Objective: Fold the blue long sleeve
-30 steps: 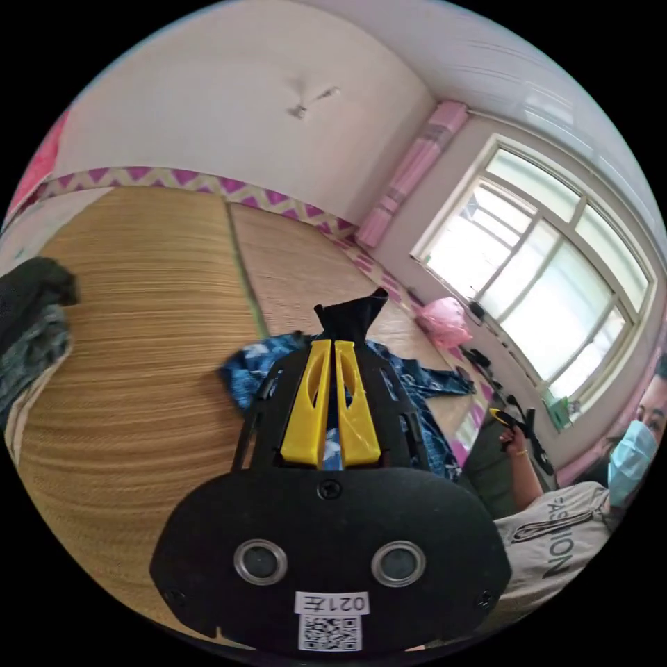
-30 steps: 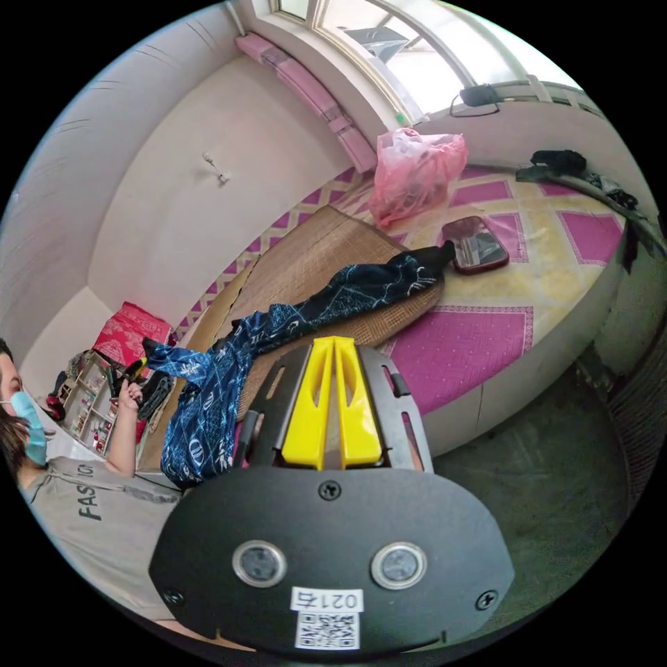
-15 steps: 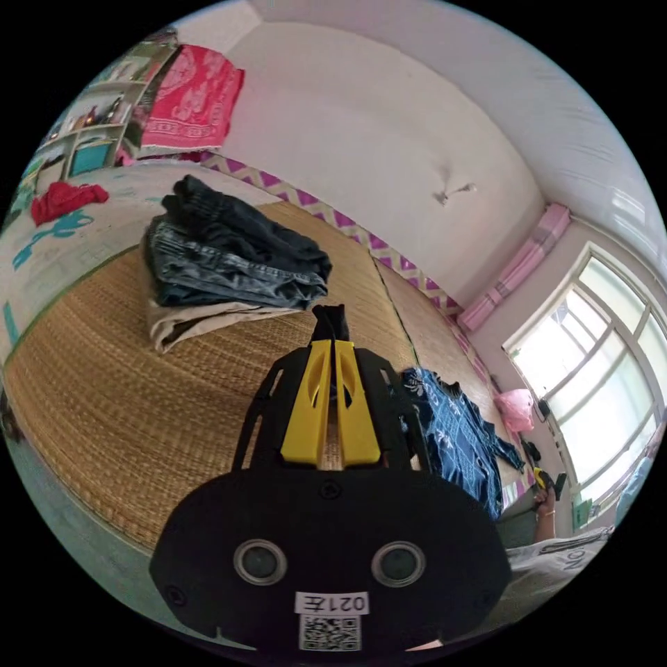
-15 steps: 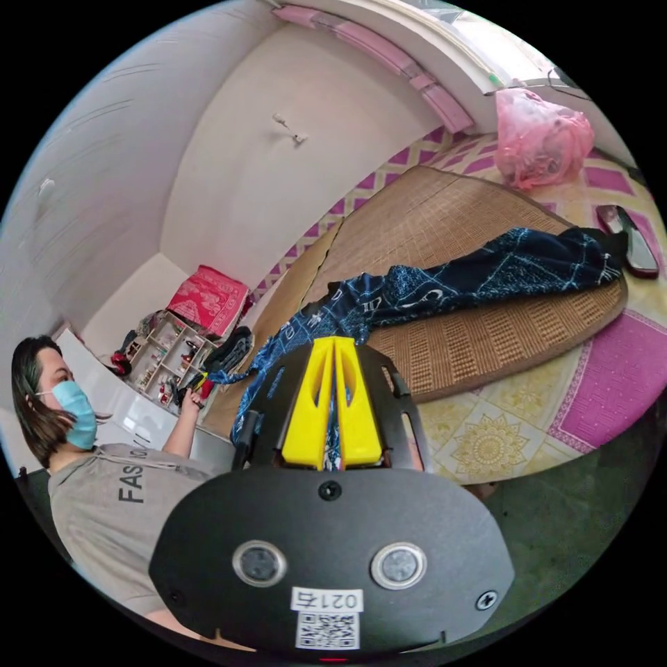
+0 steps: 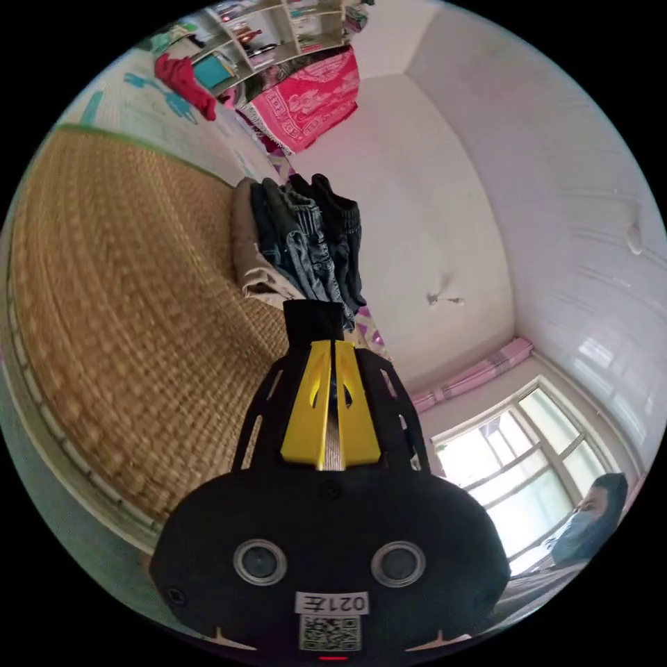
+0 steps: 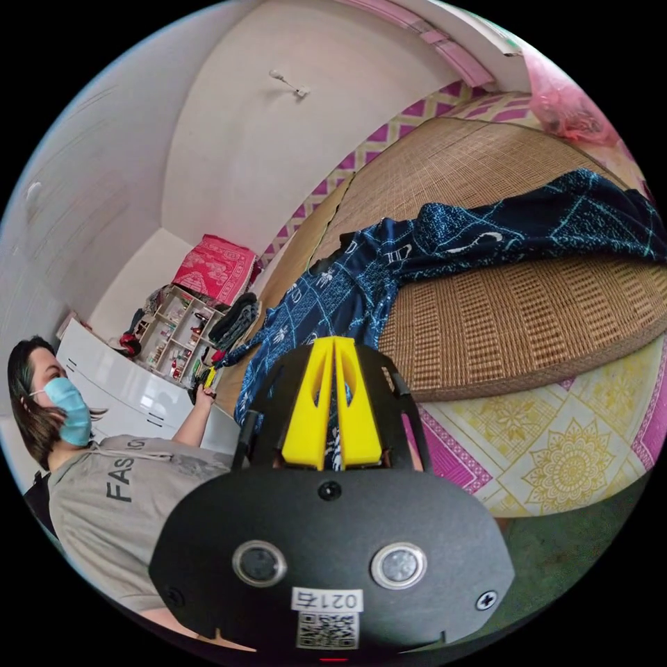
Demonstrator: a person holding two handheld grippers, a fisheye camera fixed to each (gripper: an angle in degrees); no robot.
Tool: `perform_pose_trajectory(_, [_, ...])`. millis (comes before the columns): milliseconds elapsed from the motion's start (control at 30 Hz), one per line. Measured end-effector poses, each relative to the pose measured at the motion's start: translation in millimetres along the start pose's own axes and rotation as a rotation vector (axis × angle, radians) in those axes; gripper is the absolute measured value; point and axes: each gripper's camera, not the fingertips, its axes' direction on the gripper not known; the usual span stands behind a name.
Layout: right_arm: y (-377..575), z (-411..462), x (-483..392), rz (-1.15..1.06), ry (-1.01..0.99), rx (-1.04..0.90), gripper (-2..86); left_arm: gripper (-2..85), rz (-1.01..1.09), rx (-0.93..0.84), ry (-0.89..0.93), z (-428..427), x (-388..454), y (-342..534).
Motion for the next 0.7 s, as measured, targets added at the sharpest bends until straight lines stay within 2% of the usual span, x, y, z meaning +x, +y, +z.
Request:
perform_pose_trajectory(167, [25, 1, -4, 0.036, -0.013, 0.014, -0.7, 4.4, -0.293, 0.034, 0.097, -22, -62, 67])
perform_pose_trajectory(300, [39, -3, -9, 0.045, -0.013, 0.024, -0.7, 5.2, -0.247, 0.040, 0.031, -38, -46, 92])
perform_pose_trajectory(433, [56, -3, -17, 0.043, -0.008, 0.029, -0.7, 4.9, -0.085, -0.043, 0.013, -12, 0, 104])
perform_pose_trajectory(500, [62, -2, -17, 0.050, -0.015, 0.033, -0.7, 5.7, -0.005, -0.108, -0.063, 11, 23, 104])
perform_pose_trajectory(567, [70, -1, -16, 0.058, -0.011, 0.029, -0.7, 6.9, 0.061, -0.156, -0.273, 39, 42, 100])
perform_pose_trajectory(633, [76, -2, -18, 0.056, -0.007, 0.030, -0.7, 6.9, 0.068, -0.145, -0.361, 50, 43, 98])
perform_pose_trajectory(700, [83, -5, -21, 0.050, -0.004, 0.032, -0.7, 5.5, 0.034, -0.207, -0.442, 63, 30, 98])
